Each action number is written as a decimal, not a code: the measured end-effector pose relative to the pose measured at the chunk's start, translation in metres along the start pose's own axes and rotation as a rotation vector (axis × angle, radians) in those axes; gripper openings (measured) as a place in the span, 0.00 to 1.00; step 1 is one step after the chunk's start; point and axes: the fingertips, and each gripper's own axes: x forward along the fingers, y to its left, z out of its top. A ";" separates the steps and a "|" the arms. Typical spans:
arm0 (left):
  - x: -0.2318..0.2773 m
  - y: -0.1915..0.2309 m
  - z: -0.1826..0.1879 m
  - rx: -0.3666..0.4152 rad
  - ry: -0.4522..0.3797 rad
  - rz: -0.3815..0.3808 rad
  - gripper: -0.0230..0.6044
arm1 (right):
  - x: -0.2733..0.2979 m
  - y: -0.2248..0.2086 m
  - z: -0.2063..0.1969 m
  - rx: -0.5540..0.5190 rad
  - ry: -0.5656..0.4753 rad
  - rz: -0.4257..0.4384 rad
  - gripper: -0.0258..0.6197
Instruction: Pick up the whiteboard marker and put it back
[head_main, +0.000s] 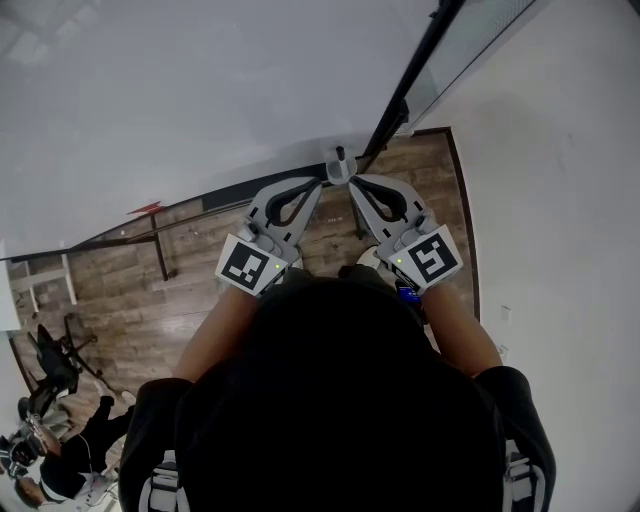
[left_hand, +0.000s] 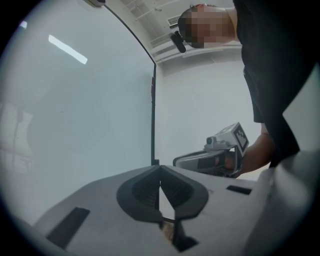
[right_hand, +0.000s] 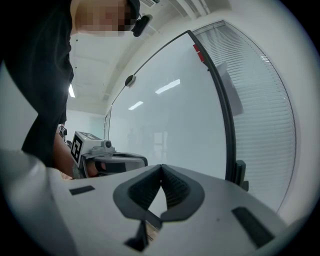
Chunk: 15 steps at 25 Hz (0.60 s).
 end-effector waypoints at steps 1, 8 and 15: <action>0.000 0.001 -0.001 -0.001 0.006 0.003 0.04 | 0.000 -0.001 0.001 -0.002 0.007 -0.004 0.04; 0.001 0.001 -0.004 0.004 0.016 0.007 0.04 | 0.000 -0.001 0.001 0.002 0.014 0.000 0.04; -0.001 -0.003 -0.004 0.026 0.004 0.017 0.04 | -0.003 0.002 -0.004 0.011 0.007 0.019 0.04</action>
